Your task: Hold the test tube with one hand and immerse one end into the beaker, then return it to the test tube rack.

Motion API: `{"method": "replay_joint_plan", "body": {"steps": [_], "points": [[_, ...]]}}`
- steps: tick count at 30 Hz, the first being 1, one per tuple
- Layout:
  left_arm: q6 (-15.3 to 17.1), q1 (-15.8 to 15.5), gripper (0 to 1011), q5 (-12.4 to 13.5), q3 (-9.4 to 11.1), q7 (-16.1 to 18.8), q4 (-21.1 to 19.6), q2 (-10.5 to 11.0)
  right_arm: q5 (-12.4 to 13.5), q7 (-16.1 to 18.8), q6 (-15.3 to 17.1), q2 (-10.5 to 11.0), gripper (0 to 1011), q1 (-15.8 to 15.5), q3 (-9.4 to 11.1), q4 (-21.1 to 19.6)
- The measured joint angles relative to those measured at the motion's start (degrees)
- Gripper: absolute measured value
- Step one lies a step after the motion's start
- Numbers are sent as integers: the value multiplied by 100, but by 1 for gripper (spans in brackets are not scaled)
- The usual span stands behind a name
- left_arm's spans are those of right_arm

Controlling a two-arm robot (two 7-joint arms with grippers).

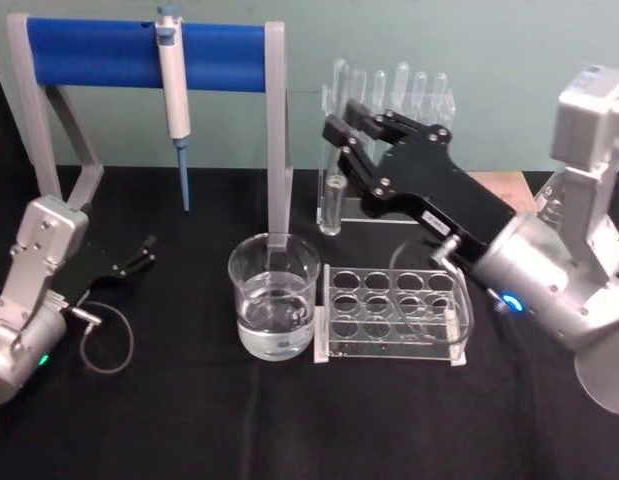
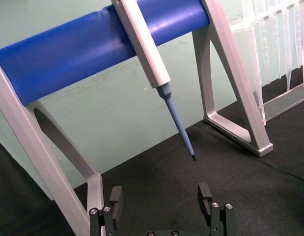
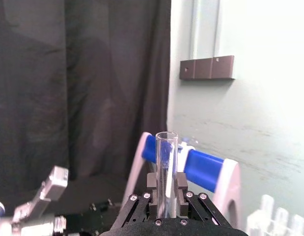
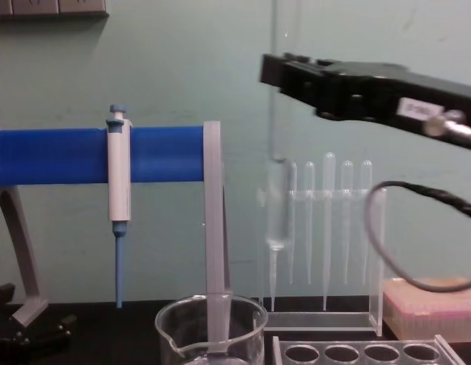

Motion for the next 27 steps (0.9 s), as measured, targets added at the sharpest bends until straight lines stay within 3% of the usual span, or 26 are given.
{"method": "replay_joint_plan", "body": {"steps": [3,9,15,27], "points": [[0,0,1000,0,0,0,0,0,-68,-103,20,234,222,-246,155,-219],[0,0,1000,0,0,0,0,0,-136,-221,-81,466,222,-709,439,-291],[0,0,1000,0,0,0,0,0,-147,-219,-220,424,222,-873,494,-26],[0,0,1000,0,0,0,0,0,-218,-153,-273,255,222,-889,407,336]]}}
